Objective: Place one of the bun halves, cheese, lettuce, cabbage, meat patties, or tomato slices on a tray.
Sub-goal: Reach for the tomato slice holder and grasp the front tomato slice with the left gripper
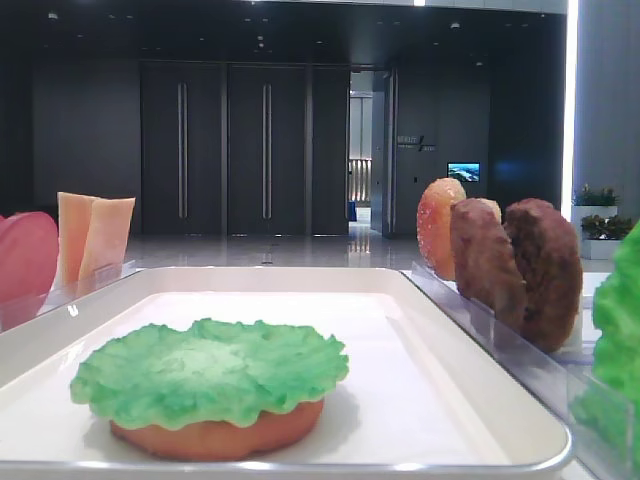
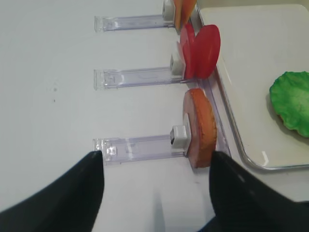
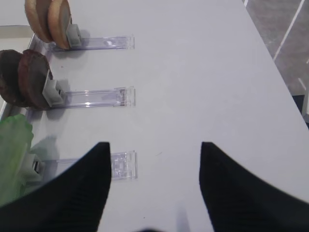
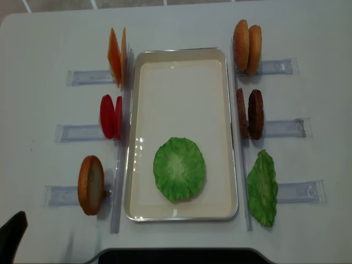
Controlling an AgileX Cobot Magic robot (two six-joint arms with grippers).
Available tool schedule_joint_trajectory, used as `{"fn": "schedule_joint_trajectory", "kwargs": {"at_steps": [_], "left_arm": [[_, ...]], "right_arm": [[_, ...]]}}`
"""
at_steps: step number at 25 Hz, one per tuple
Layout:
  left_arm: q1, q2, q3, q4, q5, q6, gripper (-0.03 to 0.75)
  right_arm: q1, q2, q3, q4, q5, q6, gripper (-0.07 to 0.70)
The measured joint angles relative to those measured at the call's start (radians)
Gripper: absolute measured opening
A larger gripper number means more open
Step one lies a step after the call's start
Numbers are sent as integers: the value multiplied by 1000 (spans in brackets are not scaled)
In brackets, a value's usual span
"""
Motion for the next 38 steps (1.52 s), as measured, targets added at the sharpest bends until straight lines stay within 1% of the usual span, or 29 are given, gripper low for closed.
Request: {"fn": "schedule_joint_trajectory", "kwargs": {"at_steps": [3, 6, 10, 19, 28, 33, 38], "left_arm": [[0, 78, -43, 1, 15, -1, 517], [0, 175, -100, 1, 43, -4, 517], [0, 329, -177, 1, 61, -19, 517], [0, 688, -347, 39, 63, -30, 517], [0, 1044, -575, 49, 63, -60, 517], [0, 1209, -690, 49, 73, -70, 517], [0, 1345, -767, 66, 83, -76, 517]], "right_arm": [[0, 0, 0, 0, 0, 0, 392], [0, 0, 0, 0, 0, 0, 392], [0, 0, 1, 0, 0, 0, 392], [0, 0, 1, 0, 0, 0, 392], [0, 0, 1, 0, 0, 0, 392], [0, 0, 1, 0, 0, 0, 392], [0, 0, 1, 0, 0, 0, 392]]}}
